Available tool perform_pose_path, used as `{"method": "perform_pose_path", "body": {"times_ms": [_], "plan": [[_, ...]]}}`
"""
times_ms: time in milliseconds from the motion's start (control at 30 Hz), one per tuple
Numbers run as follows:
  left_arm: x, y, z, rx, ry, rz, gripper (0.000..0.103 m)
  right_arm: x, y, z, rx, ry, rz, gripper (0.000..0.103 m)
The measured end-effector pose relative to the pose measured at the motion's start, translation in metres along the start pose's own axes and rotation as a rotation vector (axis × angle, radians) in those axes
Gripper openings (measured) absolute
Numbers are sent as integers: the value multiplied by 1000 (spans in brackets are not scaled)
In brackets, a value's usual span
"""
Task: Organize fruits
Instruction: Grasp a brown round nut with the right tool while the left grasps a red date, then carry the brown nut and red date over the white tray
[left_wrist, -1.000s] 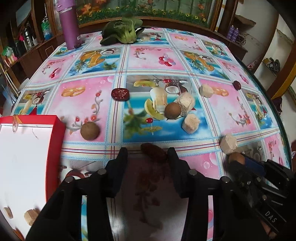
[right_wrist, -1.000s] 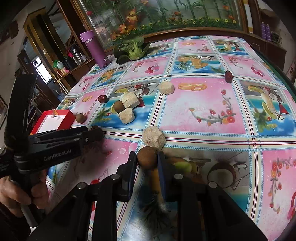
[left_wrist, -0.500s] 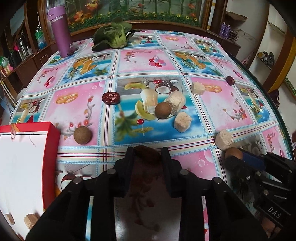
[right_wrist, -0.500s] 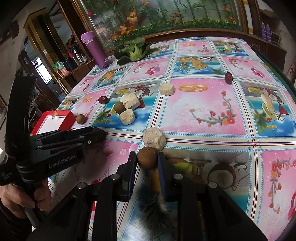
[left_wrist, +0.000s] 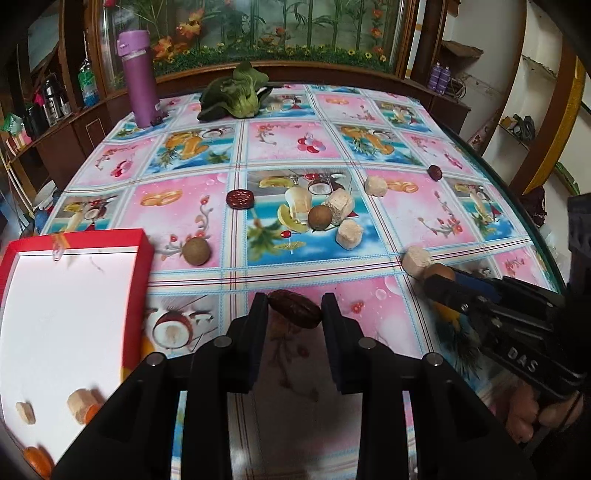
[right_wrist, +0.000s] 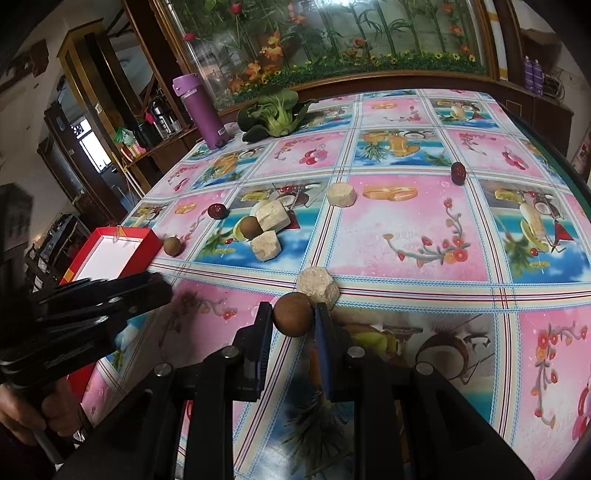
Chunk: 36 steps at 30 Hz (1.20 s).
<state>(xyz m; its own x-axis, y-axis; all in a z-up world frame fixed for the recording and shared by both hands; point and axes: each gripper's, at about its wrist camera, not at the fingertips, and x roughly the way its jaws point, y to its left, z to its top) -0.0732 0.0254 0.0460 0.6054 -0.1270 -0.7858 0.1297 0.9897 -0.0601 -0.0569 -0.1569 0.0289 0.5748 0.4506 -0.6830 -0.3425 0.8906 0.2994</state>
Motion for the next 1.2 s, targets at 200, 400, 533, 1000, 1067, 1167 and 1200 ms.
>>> {"method": "perform_pose_path", "body": {"times_ms": [200,400,533,1000,1067,1167,1200], "plan": [[-30,4,-8,-7,-59,-2,31,-6,3,0,-17,-37,3,21],[-57,13,-22,-36,-95,-18,31,-9,3,0,-16,-62,-9,21],[-67,18,-34,-56,-98,-28,31,-10,2,1,-8,-67,-21,21],[-78,31,-55,-100,-102,-45,31,-9,-5,1,22,-63,-51,21],[-78,33,-58,-106,-97,-49,31,-8,-5,1,27,-59,-54,21],[-79,35,-61,-114,-97,-51,31,-9,-6,1,31,-61,-54,21],[-80,36,-62,-117,-98,-52,31,-8,-6,1,31,-60,-54,21]]}}
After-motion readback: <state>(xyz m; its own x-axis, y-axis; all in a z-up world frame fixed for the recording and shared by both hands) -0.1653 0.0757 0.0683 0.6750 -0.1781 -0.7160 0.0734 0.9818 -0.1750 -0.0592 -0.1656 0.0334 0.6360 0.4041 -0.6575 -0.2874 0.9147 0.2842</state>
